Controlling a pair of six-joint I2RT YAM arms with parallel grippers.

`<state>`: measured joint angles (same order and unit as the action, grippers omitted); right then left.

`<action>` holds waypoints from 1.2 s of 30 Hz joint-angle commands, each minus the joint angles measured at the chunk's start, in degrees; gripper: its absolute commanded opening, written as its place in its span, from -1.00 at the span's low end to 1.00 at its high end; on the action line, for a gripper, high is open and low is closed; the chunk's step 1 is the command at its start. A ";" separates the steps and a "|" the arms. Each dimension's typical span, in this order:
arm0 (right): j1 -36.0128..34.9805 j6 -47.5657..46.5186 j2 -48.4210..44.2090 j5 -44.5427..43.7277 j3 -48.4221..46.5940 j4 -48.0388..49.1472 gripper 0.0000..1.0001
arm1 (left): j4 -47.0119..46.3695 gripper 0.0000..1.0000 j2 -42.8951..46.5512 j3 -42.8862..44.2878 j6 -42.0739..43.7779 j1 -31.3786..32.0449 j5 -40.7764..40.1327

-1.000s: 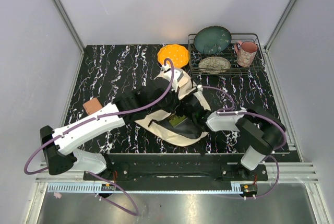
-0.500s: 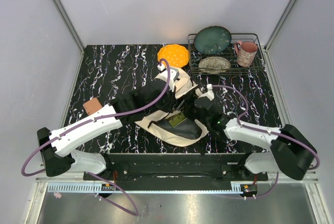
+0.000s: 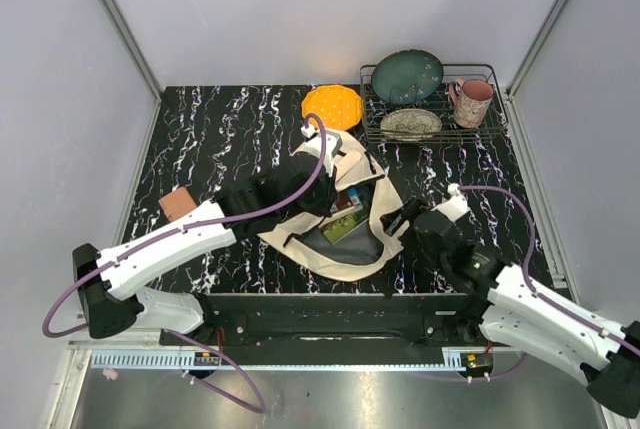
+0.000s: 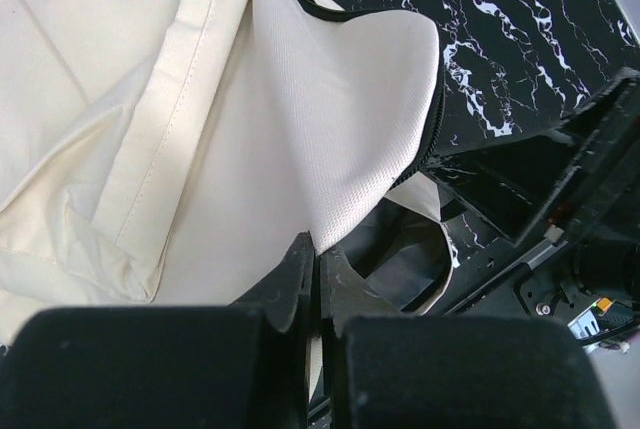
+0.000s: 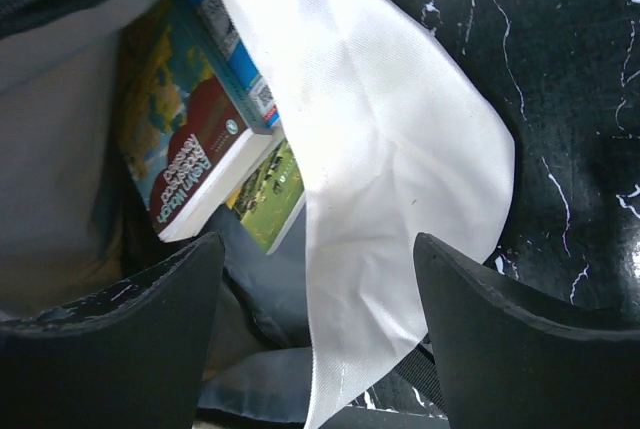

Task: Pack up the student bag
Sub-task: Adjust the student bag at the center of the board.

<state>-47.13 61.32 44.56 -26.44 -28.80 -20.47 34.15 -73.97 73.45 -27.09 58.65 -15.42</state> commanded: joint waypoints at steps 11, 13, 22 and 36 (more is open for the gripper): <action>-1.20 -13.68 18.98 4.91 -14.79 -9.49 0.55 | -3.74 -0.93 0.41 0.38 -1.74 -0.29 2.15; -1.47 -13.95 19.34 3.77 -15.32 -10.11 0.37 | -3.65 -0.93 0.67 0.38 -1.56 -0.29 1.89; -1.64 -9.91 10.74 0.77 -11.21 -17.85 -0.63 | -3.48 -0.92 1.55 -1.47 -1.91 -0.29 1.27; -2.69 -12.63 14.23 11.68 -13.12 -8.35 0.35 | -3.92 -0.92 1.55 -1.55 -2.18 -0.29 1.97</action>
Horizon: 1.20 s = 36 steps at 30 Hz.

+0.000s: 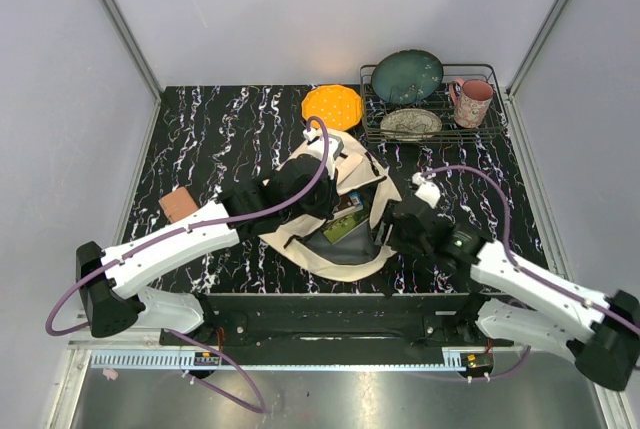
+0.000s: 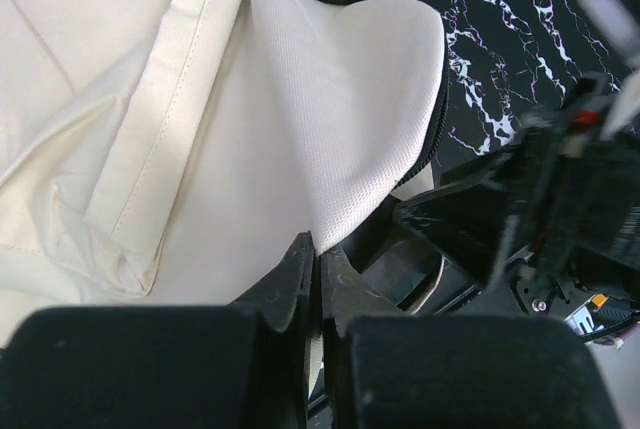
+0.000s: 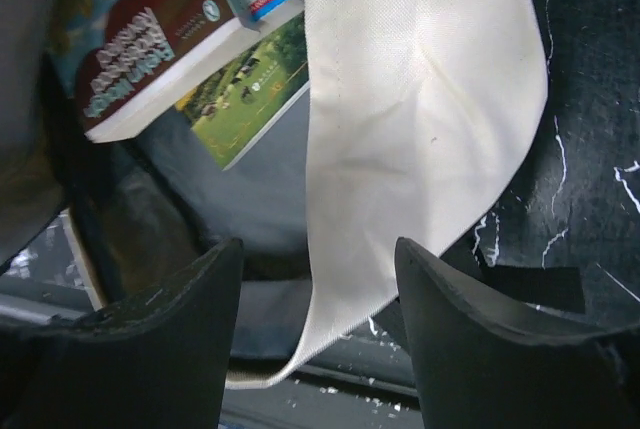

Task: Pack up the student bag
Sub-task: Adjust the student bag at the center of the board.

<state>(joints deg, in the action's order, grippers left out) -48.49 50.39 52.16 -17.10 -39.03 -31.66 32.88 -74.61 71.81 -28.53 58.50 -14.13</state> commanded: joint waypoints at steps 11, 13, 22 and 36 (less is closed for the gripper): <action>-3.01 1.80 5.09 -10.04 -4.84 -12.36 -0.70 | -2.56 -0.92 3.59 -1.15 -0.91 -0.14 -0.19; -2.84 4.00 1.73 -10.93 -2.65 -13.77 -0.81 | -2.56 -0.92 3.59 -1.15 -0.91 -0.14 -0.37; -2.93 21.57 -15.15 -8.21 10.52 -13.70 -1.00 | -3.18 -0.32 1.92 -2.11 -1.00 -0.14 2.96; -3.01 30.12 -37.22 -15.76 14.69 -19.48 0.02 | -7.31 0.89 14.30 -10.37 -1.43 0.21 13.78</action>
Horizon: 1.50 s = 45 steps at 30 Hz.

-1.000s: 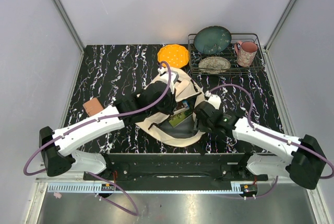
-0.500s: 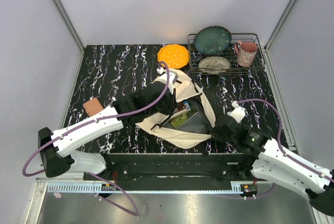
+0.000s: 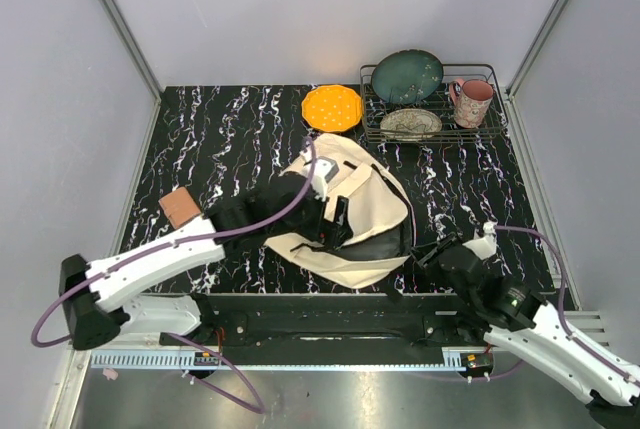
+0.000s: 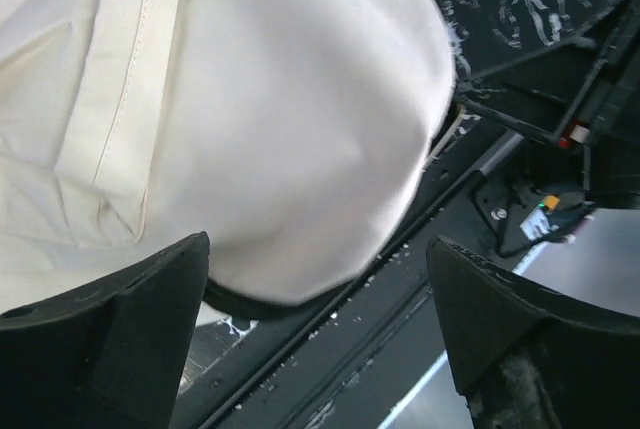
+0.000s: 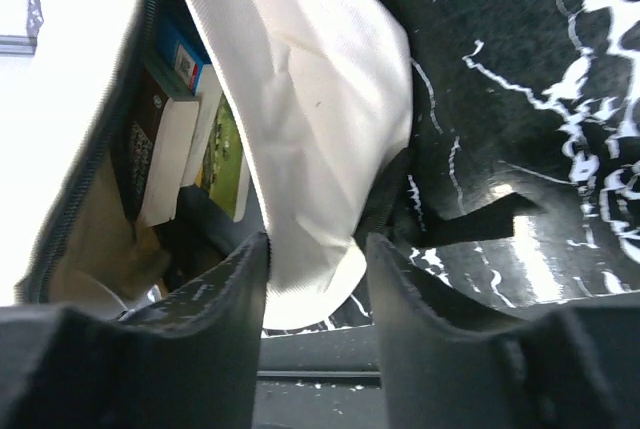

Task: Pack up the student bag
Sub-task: Adjust the student bag at the center of the board.

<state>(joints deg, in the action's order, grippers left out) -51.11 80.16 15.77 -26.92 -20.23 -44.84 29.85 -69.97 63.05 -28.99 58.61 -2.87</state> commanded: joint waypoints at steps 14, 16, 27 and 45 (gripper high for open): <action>-0.39 -19.30 7.68 -19.84 -22.30 -3.42 0.73 | 7.16 0.98 22.07 -21.88 -26.60 -7.02 -13.74; -0.30 -23.19 13.11 -19.49 -25.38 -2.45 0.79 | 5.67 0.98 23.47 -24.97 -29.79 -6.93 -13.03; 19.01 -46.74 38.28 4.38 -36.64 6.31 0.99 | 0.14 0.98 31.91 -36.94 -39.03 -7.28 -10.67; 39.60 -57.83 65.16 39.13 -37.95 19.35 0.99 | -28.17 0.98 22.96 -47.84 -39.47 -8.16 -2.32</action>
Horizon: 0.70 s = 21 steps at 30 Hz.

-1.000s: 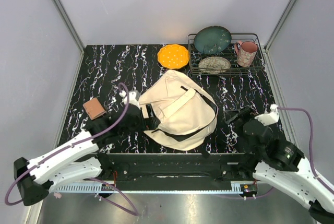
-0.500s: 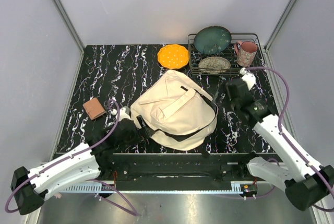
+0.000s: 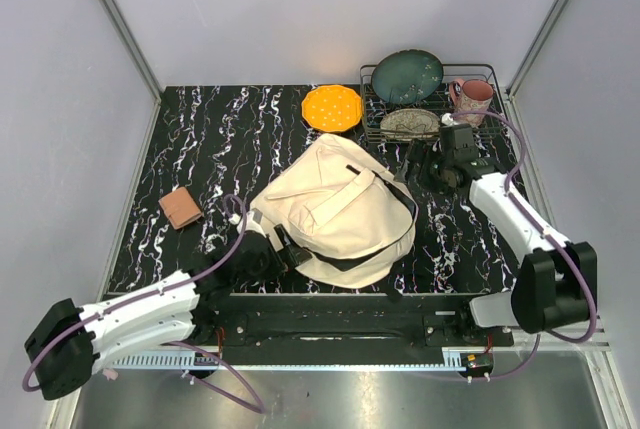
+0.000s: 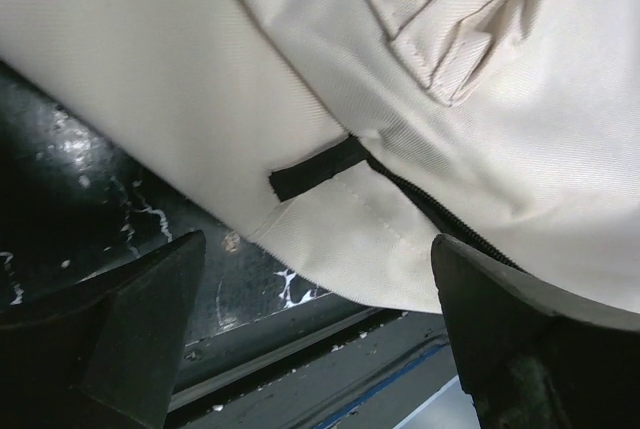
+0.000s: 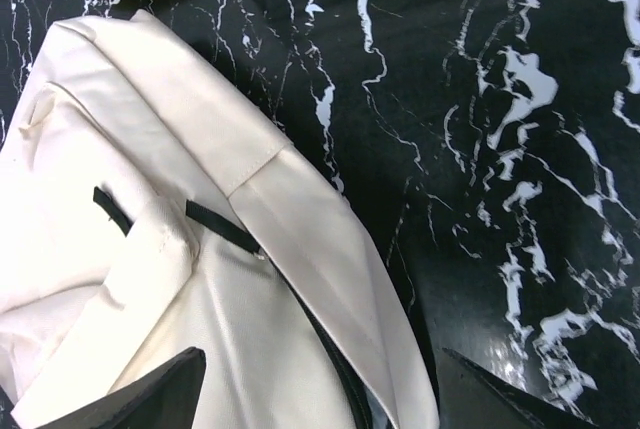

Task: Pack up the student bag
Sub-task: Adjust the student bag at the center of the board.

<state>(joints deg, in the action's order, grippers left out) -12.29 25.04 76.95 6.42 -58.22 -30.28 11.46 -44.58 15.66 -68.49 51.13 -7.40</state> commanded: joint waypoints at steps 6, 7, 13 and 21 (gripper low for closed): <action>1.04 -2.63 13.64 9.40 1.61 10.23 0.99 | -17.51 0.98 -7.27 -1.51 0.81 -3.84 5.81; 1.04 -2.45 14.71 9.75 1.79 10.77 0.97 | -17.88 0.98 -7.97 -1.51 1.25 -4.37 6.25; 1.04 2.55 14.64 16.07 9.16 19.37 0.62 | -21.22 0.98 -11.49 -1.86 4.14 -10.69 10.12; 0.87 15.28 4.55 26.71 27.79 36.85 0.22 | -22.19 0.98 -19.75 4.63 12.23 -20.36 17.67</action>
<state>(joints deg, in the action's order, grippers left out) -10.90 32.25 86.98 24.75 -37.12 -2.76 -6.94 -60.38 15.29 -62.24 34.41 6.04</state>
